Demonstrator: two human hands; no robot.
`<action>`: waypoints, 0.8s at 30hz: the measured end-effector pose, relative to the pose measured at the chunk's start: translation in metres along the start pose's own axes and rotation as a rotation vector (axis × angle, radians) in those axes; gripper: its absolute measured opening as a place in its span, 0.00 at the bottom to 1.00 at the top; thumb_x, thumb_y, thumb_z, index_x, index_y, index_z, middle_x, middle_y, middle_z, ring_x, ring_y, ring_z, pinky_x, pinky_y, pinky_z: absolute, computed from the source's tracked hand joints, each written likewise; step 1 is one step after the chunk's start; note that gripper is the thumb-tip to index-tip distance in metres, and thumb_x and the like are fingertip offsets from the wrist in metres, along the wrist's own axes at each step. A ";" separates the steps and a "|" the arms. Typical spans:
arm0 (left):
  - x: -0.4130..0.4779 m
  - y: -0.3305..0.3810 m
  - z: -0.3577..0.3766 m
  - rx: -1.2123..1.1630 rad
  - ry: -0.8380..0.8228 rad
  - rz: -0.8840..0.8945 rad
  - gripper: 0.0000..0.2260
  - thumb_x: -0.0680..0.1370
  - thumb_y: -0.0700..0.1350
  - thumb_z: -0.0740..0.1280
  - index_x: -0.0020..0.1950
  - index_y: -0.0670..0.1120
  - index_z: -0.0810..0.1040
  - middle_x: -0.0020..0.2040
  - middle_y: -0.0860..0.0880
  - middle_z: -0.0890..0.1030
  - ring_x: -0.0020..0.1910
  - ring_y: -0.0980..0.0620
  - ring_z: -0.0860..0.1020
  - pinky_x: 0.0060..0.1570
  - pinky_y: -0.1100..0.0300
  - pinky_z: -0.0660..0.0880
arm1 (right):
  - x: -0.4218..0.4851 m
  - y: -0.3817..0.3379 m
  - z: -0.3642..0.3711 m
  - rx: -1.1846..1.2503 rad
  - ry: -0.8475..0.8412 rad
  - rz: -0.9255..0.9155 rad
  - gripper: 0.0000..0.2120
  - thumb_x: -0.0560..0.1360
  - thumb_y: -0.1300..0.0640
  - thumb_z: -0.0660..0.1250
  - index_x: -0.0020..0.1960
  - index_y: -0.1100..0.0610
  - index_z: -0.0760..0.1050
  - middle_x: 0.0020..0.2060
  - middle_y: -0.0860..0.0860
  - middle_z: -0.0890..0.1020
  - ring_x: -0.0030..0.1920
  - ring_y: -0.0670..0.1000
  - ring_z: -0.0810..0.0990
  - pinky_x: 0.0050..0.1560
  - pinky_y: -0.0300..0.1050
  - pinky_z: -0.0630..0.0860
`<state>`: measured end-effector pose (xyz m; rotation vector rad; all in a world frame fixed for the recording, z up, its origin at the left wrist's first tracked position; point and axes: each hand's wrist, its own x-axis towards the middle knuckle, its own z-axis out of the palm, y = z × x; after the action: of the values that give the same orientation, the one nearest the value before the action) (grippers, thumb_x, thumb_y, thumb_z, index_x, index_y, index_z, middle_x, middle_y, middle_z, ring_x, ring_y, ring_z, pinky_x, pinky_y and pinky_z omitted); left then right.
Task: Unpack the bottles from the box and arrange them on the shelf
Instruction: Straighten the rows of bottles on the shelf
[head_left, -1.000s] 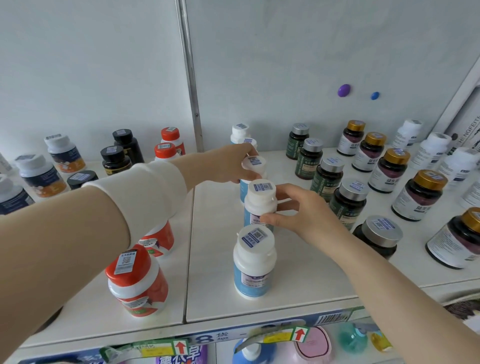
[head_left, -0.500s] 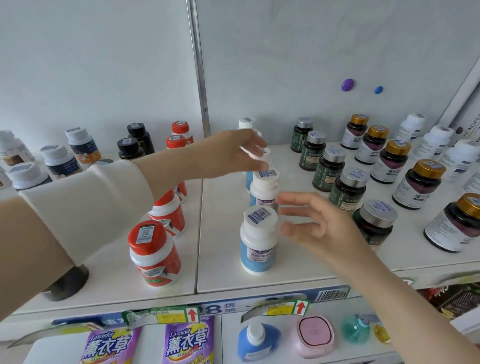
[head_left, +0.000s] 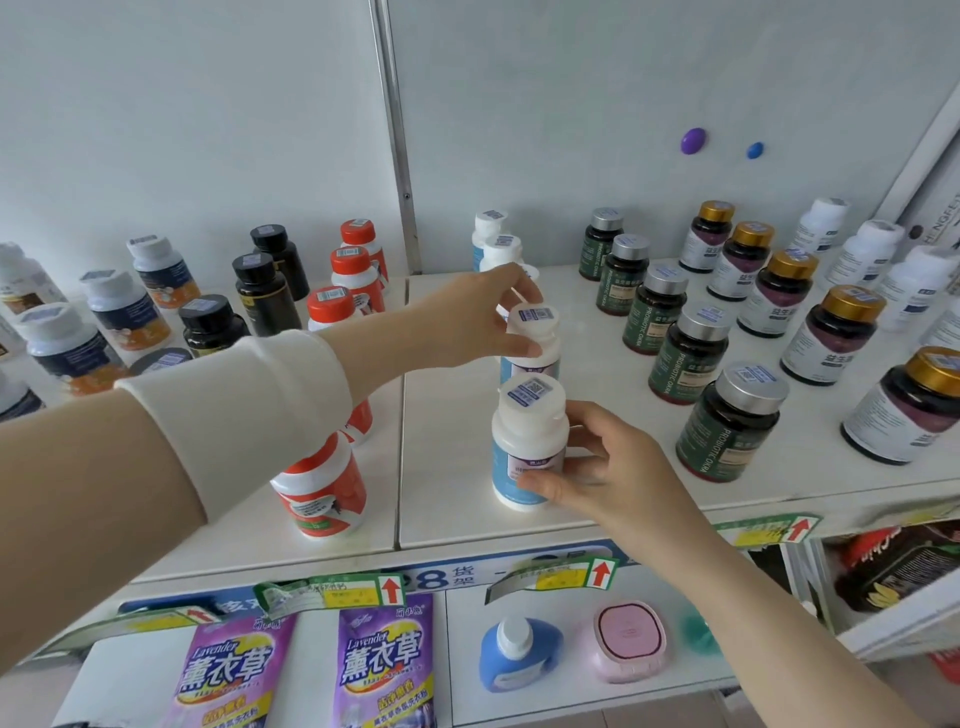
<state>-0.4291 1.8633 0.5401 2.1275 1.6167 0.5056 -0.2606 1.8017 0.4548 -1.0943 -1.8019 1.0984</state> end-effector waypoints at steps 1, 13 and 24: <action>0.000 0.000 0.000 -0.003 -0.001 0.001 0.20 0.74 0.46 0.70 0.63 0.48 0.69 0.52 0.56 0.74 0.46 0.56 0.76 0.37 0.75 0.69 | 0.000 0.000 -0.003 -0.004 0.001 0.004 0.22 0.64 0.56 0.77 0.50 0.41 0.71 0.51 0.45 0.83 0.51 0.46 0.83 0.50 0.35 0.78; 0.002 -0.002 -0.001 -0.046 -0.032 -0.014 0.19 0.75 0.44 0.69 0.64 0.48 0.68 0.53 0.55 0.73 0.47 0.55 0.75 0.34 0.76 0.72 | -0.007 0.006 -0.015 -0.028 0.021 0.041 0.22 0.64 0.55 0.76 0.52 0.40 0.71 0.54 0.47 0.82 0.54 0.48 0.82 0.56 0.44 0.78; -0.005 0.001 0.000 0.026 -0.018 -0.014 0.28 0.74 0.48 0.70 0.71 0.50 0.62 0.64 0.51 0.73 0.57 0.53 0.75 0.48 0.65 0.70 | -0.012 -0.009 -0.023 0.017 0.052 -0.005 0.33 0.63 0.48 0.72 0.65 0.45 0.64 0.59 0.38 0.75 0.60 0.42 0.76 0.59 0.39 0.75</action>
<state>-0.4302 1.8579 0.5407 2.1324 1.6357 0.4618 -0.2383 1.7946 0.4689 -1.0981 -1.7506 1.0716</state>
